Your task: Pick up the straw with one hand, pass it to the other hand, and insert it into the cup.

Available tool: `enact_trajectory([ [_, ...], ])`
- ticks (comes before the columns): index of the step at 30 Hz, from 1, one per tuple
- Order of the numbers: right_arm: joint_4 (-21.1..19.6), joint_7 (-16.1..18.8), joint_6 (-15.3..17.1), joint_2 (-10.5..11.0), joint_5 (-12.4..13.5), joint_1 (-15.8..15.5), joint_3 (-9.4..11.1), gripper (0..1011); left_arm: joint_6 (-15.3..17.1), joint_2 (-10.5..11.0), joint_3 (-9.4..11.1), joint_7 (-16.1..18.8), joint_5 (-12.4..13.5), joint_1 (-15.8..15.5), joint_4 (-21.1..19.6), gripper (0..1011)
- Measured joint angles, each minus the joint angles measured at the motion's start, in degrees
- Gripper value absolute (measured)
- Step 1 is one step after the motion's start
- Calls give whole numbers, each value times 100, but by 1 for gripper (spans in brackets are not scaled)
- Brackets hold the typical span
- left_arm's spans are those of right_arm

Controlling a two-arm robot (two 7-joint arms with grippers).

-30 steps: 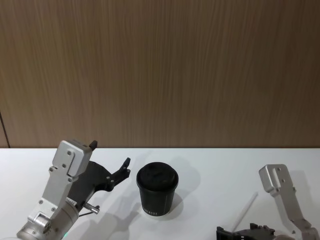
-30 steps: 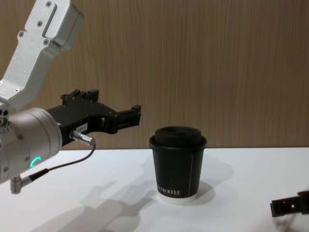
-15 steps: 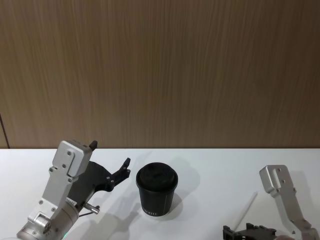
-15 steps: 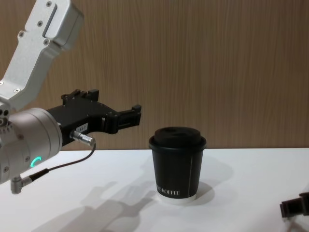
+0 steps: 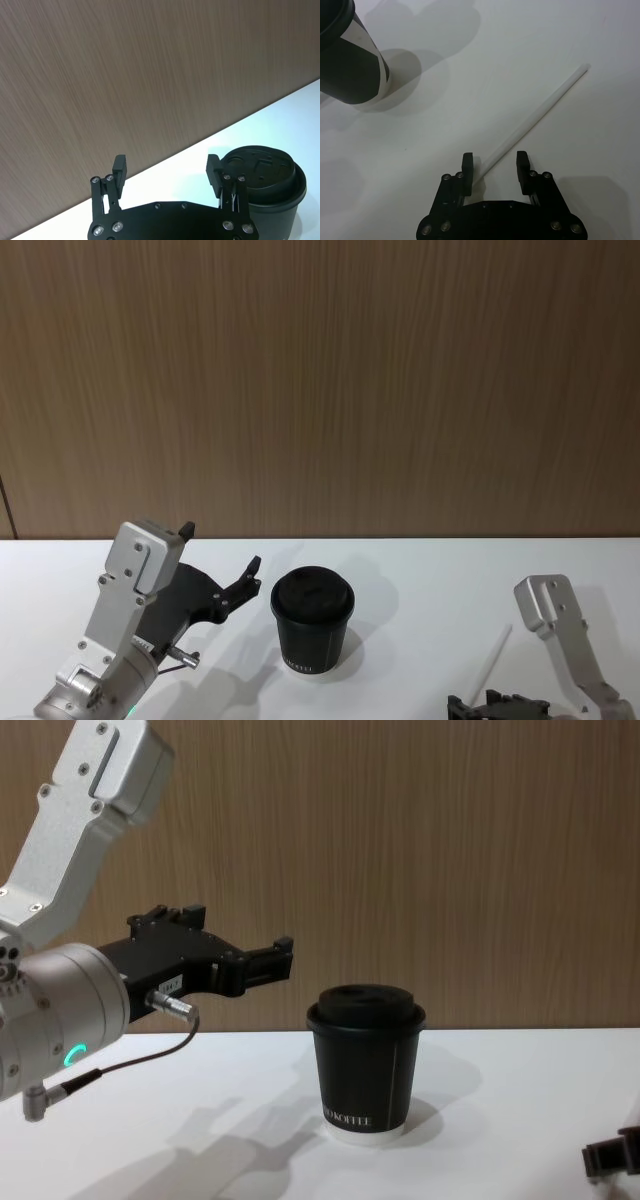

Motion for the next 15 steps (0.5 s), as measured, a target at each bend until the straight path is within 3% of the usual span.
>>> enact_trajectory([
  [15, 15, 87, 42, -7, -44, -19, -6, 429, 0, 0, 0, 0, 0, 0, 0, 1000],
])
